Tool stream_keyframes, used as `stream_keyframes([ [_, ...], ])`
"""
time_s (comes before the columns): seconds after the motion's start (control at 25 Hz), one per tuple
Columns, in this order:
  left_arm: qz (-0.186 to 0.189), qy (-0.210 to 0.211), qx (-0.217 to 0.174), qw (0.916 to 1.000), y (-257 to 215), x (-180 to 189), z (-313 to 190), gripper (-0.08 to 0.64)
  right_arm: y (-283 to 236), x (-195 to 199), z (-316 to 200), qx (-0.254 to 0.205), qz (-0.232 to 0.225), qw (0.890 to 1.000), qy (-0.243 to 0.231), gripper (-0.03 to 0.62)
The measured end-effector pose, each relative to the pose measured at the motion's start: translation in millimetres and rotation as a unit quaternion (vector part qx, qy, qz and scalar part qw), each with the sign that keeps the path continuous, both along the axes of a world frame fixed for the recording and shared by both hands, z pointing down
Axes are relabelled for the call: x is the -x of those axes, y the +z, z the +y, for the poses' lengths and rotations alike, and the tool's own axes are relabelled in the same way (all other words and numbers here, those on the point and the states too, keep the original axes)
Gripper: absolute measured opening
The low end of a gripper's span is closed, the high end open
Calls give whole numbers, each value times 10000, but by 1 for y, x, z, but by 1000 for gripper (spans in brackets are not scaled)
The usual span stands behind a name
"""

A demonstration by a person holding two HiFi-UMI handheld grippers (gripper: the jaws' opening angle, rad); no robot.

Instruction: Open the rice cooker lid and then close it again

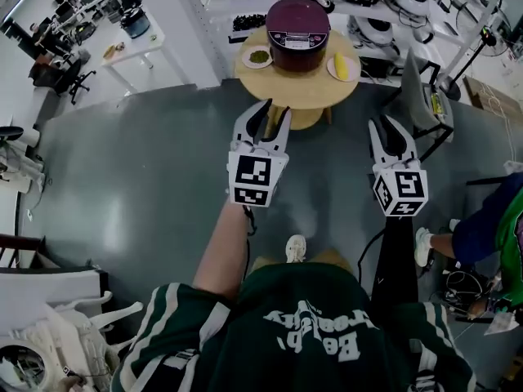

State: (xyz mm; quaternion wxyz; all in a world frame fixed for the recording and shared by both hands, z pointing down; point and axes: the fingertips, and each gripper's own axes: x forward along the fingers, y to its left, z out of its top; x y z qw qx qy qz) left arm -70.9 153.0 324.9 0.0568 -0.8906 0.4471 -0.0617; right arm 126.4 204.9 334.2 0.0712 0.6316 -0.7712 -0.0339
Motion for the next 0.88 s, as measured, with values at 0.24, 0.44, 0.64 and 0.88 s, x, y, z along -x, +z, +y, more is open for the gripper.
stream_keyframes([
  [0.24, 17, 83, 110, 9999, 6, -4, -30, 127, 2, 10, -35, 74, 77, 9999, -92, 100],
  [0.44, 48, 102, 130, 9999, 8, -4, -44, 129, 0, 15, -55, 58, 105, 9998, -158, 100],
  [0.64, 9, 22, 120, 9999, 6, -4, -67, 130, -3, 16, -87, 15, 73, 9996, -269, 100],
  [0.88, -5, -82, 55, 10000, 13, -8, -106, 132, 1, 16, -133, -113, 74, 9988, -460, 100],
])
